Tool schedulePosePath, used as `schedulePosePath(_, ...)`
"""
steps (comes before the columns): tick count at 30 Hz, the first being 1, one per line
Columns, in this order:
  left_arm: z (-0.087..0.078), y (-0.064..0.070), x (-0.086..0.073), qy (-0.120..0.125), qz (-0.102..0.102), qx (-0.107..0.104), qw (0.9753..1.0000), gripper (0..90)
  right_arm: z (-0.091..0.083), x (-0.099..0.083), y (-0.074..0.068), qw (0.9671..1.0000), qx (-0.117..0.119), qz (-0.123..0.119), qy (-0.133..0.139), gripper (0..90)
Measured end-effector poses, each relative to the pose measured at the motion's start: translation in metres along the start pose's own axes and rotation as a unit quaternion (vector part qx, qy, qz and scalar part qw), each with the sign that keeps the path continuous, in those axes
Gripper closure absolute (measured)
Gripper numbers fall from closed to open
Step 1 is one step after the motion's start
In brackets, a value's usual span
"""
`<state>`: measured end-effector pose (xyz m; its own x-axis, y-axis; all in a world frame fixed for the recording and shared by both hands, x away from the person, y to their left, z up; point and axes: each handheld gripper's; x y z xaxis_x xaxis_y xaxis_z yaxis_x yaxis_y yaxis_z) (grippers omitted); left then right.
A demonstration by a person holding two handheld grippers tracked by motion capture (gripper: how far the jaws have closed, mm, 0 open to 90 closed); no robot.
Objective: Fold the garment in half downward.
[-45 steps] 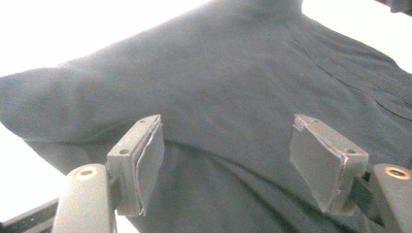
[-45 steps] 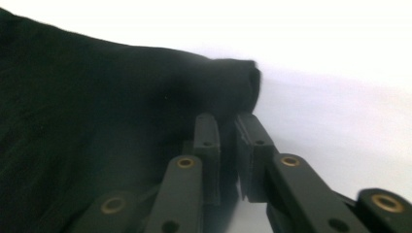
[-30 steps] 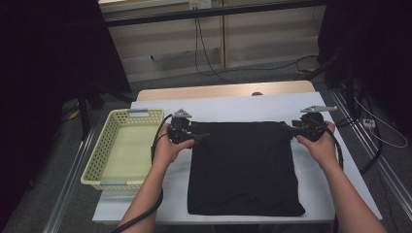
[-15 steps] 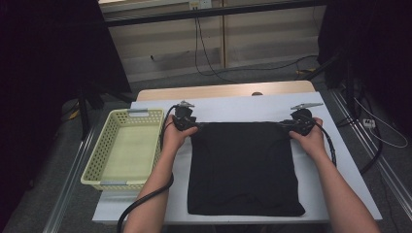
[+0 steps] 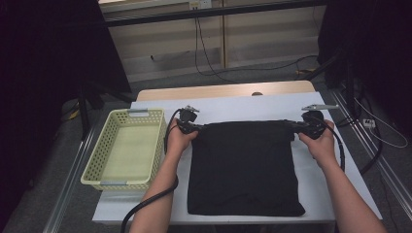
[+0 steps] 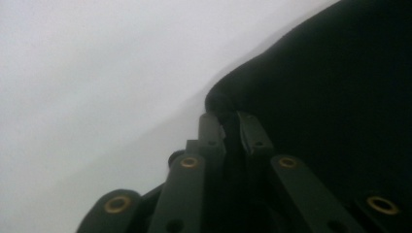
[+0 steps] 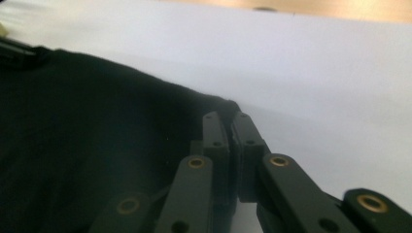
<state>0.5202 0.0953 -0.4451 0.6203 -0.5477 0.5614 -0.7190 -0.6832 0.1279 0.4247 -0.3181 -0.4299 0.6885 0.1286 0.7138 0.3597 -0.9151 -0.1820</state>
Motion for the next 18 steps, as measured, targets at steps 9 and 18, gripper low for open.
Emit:
schedulePosePath(9, -0.037, -0.01, 0.015, 0.051, 0.016, 0.025, 0.9983, 85.8, -0.005, 0.027, 0.005, 0.9991, -0.025, -0.005, 0.034, 88.2)
schedulePosePath(18, -0.027, -0.023, 0.025, 0.057, -0.009, 0.031, 0.9978, 42.4, 0.021, 0.051, 0.011, 0.9984, -0.051, 0.007, 0.026, 55.3)
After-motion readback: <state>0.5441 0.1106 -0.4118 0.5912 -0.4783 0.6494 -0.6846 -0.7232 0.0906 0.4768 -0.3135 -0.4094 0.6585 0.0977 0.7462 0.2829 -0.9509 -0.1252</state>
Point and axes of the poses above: each handheld gripper's, and its own axes: z roughly forward along the jaws, x roughly out of its top, y roughly to its right, and after that the axes turned 7 degrees about -y, right-handed
